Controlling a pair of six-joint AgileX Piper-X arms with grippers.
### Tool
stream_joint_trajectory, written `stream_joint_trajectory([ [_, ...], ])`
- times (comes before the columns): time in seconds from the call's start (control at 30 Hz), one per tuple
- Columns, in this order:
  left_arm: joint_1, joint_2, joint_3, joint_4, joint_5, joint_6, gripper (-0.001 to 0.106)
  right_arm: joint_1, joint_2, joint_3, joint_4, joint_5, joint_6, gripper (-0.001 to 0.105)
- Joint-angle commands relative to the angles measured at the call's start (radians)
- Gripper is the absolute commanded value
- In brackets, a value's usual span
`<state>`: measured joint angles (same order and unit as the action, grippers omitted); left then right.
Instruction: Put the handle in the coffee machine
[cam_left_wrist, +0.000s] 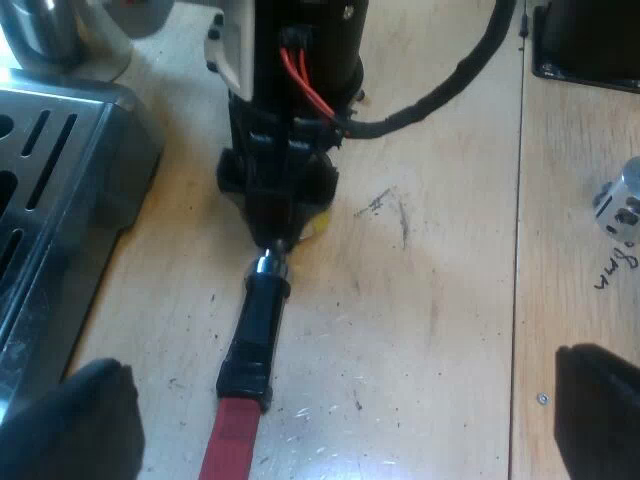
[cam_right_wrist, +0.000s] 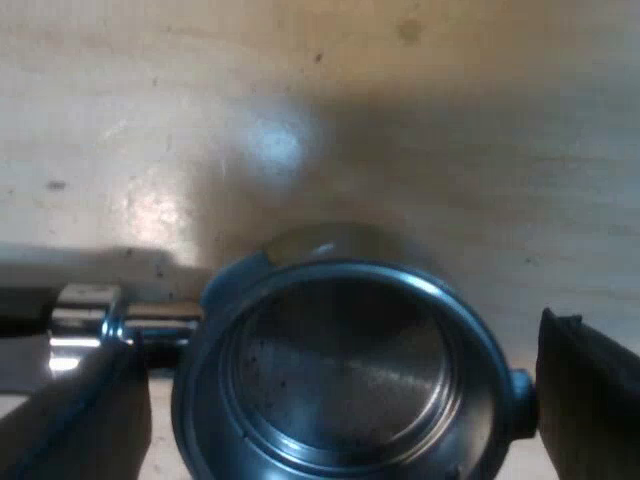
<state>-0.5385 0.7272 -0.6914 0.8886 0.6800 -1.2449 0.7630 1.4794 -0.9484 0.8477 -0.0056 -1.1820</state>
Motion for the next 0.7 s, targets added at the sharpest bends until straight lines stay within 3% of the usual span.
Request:
stream_joint_trajectory([
  [0.03,-0.005,-0.003,-0.005,-0.001,0.008,-0.011,0.085,-0.004,0.009,-0.001,0.002,-0.011,-0.025,0.079],
  [0.27,-0.005,-0.003,-0.005,-0.001,0.008,-0.011,0.085,-0.004,0.02,-0.001,0.001,-0.02,-0.057,0.079],
  [0.7,-0.005,-0.003,-0.005,-0.001,0.008,-0.009,0.085,-0.038,0.032,-0.001,-0.003,-0.038,-0.055,0.079],
])
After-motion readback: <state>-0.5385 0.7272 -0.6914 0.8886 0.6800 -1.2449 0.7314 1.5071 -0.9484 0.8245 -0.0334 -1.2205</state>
